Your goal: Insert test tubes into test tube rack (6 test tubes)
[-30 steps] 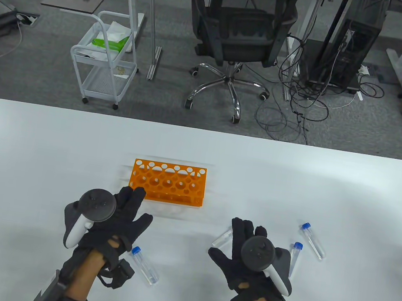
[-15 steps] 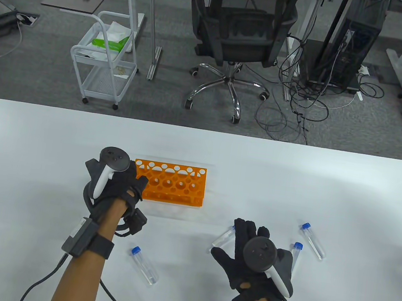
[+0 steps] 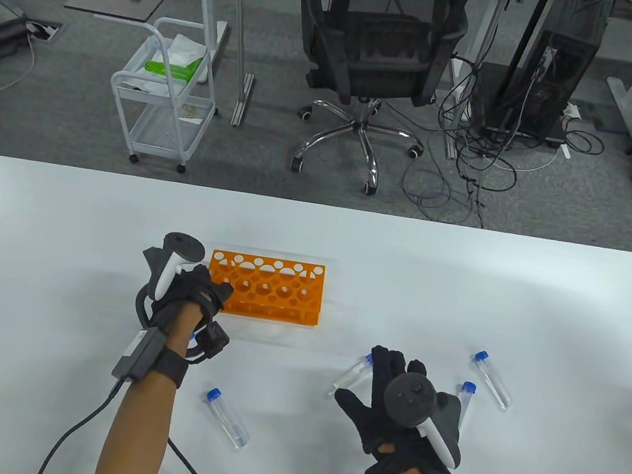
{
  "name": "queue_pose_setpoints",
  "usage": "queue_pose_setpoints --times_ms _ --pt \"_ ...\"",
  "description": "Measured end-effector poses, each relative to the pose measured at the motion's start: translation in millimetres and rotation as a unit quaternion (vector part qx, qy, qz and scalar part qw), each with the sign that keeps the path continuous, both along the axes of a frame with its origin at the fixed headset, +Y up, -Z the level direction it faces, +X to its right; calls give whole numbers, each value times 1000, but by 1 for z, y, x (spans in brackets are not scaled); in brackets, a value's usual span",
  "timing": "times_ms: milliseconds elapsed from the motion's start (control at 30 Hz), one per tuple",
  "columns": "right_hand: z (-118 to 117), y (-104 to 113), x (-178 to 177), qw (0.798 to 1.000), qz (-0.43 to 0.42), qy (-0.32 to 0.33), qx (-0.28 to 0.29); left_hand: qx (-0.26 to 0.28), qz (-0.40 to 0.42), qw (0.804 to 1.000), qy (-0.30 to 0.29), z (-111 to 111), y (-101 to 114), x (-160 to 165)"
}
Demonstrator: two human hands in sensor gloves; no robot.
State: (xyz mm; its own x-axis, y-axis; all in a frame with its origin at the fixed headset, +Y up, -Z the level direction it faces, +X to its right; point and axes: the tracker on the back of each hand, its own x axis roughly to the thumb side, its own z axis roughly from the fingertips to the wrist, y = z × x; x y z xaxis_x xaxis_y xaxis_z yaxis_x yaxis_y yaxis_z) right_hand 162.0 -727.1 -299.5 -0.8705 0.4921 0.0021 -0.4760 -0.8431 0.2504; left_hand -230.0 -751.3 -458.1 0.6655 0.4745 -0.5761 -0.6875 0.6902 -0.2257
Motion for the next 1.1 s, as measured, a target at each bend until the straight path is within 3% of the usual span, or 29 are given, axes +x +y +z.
queue_pose_setpoints --times_ms 333,533,1100 --pt "-1 -2 3 1000 2 -11 -5 -10 116 993 25 -4 -15 -20" --pt "-3 -2 7 1000 0 -21 -6 35 188 981 38 -5 -12 -30" --pt "-5 -1 17 999 -2 -34 -12 109 245 961 68 14 3 -27"
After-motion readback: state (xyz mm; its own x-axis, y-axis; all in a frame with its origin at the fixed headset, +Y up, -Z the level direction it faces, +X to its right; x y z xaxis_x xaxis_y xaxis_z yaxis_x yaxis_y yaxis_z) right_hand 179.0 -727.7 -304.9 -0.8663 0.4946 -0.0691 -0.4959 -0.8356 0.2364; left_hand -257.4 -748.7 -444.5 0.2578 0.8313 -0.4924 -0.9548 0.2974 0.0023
